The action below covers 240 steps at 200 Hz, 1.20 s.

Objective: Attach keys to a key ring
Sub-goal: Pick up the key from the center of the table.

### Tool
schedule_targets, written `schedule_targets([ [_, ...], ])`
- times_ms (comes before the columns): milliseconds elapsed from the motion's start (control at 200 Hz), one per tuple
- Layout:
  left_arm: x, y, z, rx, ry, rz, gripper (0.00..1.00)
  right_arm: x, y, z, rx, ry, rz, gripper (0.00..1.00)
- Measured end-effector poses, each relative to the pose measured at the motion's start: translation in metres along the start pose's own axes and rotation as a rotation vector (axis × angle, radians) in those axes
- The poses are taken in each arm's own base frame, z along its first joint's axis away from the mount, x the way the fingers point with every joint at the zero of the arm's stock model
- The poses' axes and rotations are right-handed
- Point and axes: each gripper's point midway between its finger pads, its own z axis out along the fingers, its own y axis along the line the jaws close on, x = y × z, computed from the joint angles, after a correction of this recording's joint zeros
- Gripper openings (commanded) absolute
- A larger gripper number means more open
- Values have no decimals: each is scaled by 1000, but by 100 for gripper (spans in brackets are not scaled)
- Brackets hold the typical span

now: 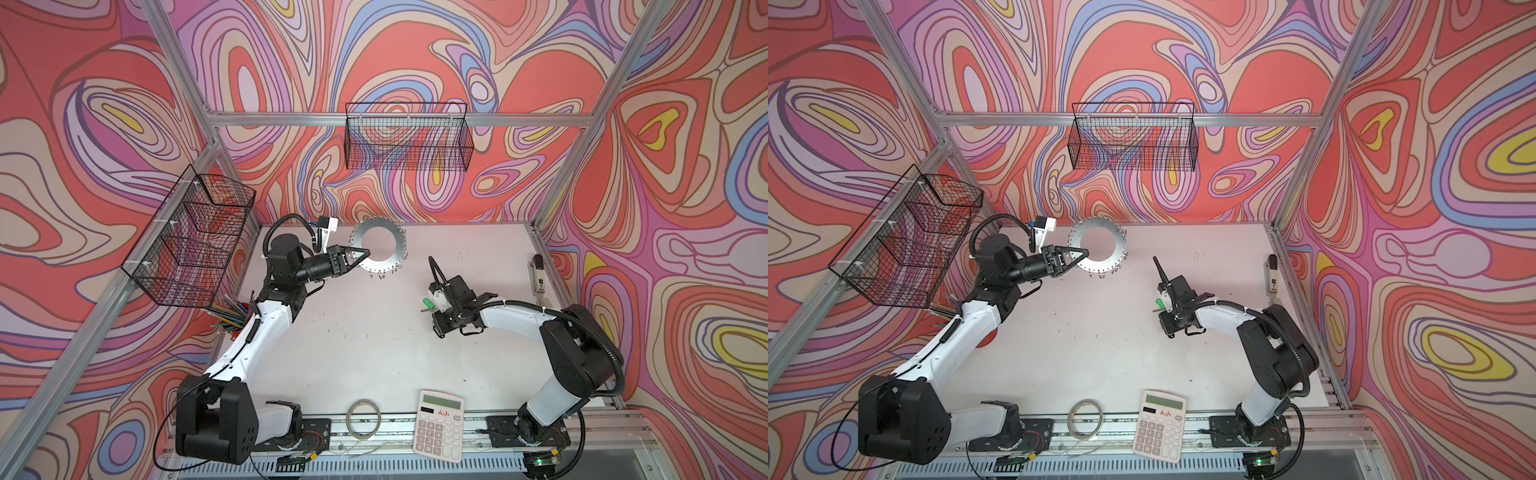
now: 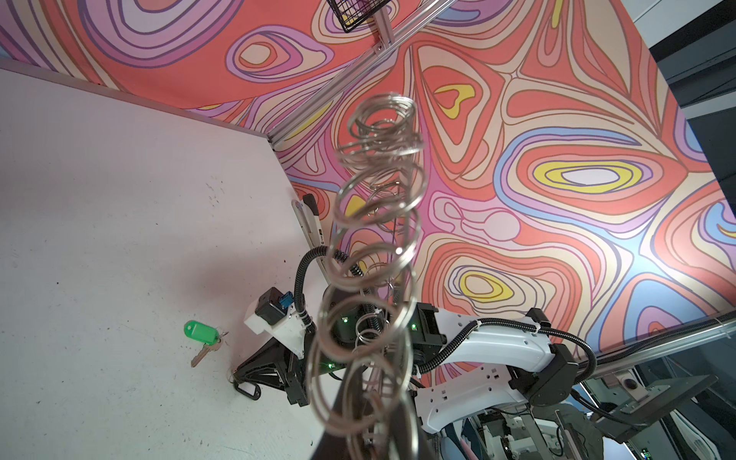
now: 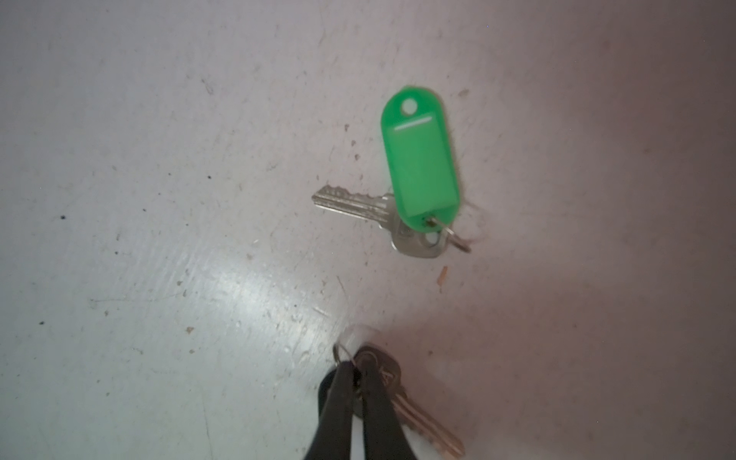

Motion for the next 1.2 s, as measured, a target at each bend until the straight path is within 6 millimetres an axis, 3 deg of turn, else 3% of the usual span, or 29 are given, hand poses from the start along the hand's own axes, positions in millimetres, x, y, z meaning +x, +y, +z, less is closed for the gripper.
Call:
schedule_targets([
  [55, 0, 0, 0, 0, 0, -1, 0, 0, 1, 0, -7, -1, 0, 0],
  [516, -1, 4, -6, -14, -13, -4, 0, -9, 14, -1, -65, -34, -9, 0],
  [656, 0, 5, -8, -31, -15, -8, 0, -18, 23, -12, -81, -77, -31, 0],
  [801, 0, 8, -10, -62, -33, -18, 0, -38, 44, -46, -134, -185, -80, 0],
  [972, -8, 5, -15, -109, -78, -7, 0, -72, 85, -107, -239, -348, -170, 0],
  [1082, -17, -8, -19, -142, -117, 36, 0, -100, 117, -149, -299, -452, -237, 0],
  [1202, -26, -36, -19, -145, -145, 111, 0, -122, 143, -186, -361, -539, -283, 0],
])
